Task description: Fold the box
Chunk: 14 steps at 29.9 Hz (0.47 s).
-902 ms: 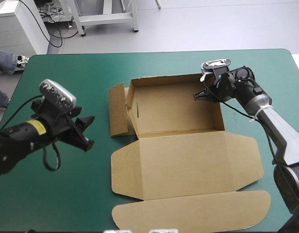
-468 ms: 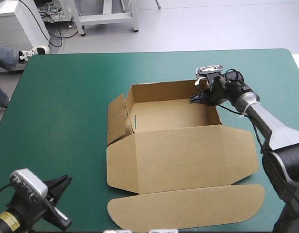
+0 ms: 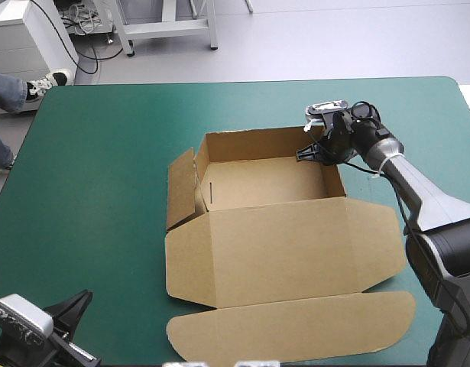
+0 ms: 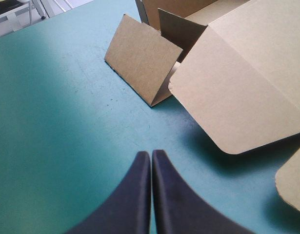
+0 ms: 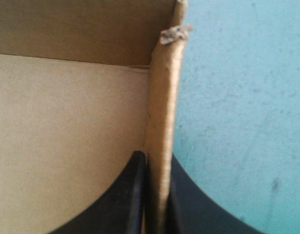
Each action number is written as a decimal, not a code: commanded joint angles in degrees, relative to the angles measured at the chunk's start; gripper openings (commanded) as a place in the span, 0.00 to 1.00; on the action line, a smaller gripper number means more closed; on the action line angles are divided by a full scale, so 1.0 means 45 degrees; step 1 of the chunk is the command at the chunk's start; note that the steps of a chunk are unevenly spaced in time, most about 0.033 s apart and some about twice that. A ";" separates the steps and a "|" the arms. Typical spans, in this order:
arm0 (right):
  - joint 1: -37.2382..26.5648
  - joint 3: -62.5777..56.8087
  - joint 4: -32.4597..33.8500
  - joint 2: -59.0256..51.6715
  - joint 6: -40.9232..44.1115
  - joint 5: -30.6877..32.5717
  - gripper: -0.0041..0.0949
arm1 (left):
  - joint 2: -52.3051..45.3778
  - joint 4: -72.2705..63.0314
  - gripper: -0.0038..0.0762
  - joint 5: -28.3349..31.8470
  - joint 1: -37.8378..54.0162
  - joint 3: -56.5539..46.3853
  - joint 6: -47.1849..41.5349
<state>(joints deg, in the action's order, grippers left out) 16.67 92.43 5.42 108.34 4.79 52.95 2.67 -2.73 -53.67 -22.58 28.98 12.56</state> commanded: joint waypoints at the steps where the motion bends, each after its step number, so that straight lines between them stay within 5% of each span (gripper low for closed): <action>1: 0.0131 0.0979 -0.0278 -0.0535 -0.0535 0.1113 0.24 | 0.0247 -0.0008 0.04 0.0787 -0.0018 0.0282 -0.0177; 7: 0.0131 0.2631 -0.0168 -0.0535 -0.0535 0.2781 0.53 | 0.0247 -0.0008 0.04 0.0811 -0.0018 0.0282 -0.0177; 14: 0.0131 0.3685 -0.0509 -0.1679 -0.0700 0.3127 0.55 | 0.0247 -0.0008 0.04 0.0811 -0.0018 0.0282 -0.0177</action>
<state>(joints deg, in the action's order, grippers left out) 17.28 106.64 3.32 107.08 2.41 67.68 2.67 -2.67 -53.89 -22.58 28.98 12.37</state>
